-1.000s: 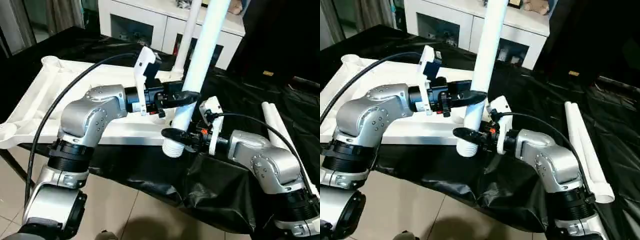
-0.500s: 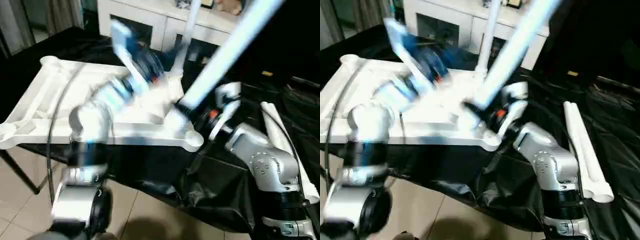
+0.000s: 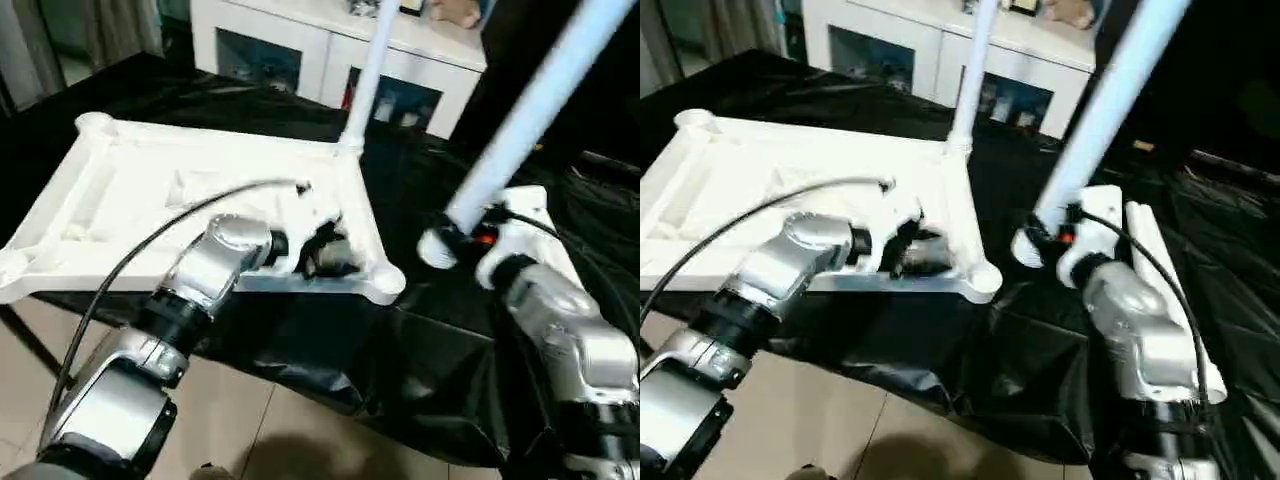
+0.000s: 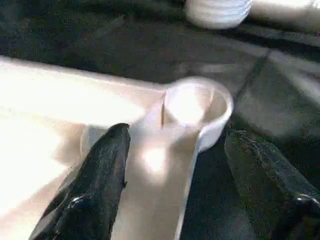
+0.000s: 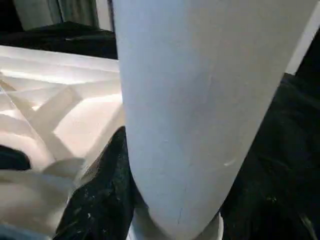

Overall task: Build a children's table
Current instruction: Insert table leg to table base

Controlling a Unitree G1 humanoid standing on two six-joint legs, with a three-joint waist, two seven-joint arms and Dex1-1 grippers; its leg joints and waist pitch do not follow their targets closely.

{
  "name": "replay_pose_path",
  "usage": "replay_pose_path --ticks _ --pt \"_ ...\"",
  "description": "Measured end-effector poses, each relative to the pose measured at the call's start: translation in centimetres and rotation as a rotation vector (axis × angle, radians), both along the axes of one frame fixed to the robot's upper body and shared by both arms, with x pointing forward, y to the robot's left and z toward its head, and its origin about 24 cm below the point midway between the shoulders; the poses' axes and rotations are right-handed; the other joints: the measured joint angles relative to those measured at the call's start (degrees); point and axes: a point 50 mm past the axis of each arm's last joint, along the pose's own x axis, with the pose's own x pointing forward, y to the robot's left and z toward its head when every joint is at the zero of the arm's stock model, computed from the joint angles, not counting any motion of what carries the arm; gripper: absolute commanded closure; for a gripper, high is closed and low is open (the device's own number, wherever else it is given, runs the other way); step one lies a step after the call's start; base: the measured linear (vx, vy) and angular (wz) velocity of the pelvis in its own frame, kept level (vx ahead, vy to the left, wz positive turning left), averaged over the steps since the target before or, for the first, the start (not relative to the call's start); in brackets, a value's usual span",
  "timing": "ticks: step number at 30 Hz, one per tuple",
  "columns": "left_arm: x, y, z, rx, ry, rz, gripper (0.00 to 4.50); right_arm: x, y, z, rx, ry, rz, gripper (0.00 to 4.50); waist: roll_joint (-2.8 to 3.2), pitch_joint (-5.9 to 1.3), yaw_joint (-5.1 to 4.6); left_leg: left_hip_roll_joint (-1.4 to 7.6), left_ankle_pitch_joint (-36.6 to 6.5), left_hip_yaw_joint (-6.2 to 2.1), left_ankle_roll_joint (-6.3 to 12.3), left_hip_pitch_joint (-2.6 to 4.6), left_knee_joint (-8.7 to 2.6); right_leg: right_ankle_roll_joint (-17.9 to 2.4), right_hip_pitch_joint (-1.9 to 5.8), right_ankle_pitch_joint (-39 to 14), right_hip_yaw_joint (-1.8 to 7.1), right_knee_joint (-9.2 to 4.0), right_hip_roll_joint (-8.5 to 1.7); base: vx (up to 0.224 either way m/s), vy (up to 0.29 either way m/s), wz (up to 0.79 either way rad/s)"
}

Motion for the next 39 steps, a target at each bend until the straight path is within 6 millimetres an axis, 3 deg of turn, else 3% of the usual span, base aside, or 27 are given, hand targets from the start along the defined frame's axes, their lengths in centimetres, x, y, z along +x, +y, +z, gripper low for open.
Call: replay_pose_path --ticks 4,20,39 --pt "0.5 0.7 -1.0 0.049 0.019 0.054 0.6 -0.2 0.0 -0.1 -0.003 0.003 0.001 2.64 0.01 0.01 -0.24 0.0 0.0 -0.01 0.0 0.03 0.02 0.0 0.03 0.1 0.0 0.0 -0.01 0.0 0.0 0.0" --pt "0.6 1.8 -1.4 0.031 0.1 -0.034 1.98 -0.5 0.3 -0.8 -0.009 0.024 0.018 2.64 0.14 0.05 -0.12 0.0 0.0 -0.02 0.01 0.04 0.01 -0.4 0.07 0.3 -0.01 -0.07 -0.01 0.0 0.0 0.0" --pt "0.6 2.1 -1.9 0.102 0.12 -0.108 3.47 -0.6 1.3 -1.0 -0.019 0.03 0.086 2.64 0.93 0.04 0.11 0.0 0.0 -0.02 0.01 0.07 -0.02 -0.5 0.08 0.4 -0.02 -0.09 -0.02 0.0 0.0 0.0"
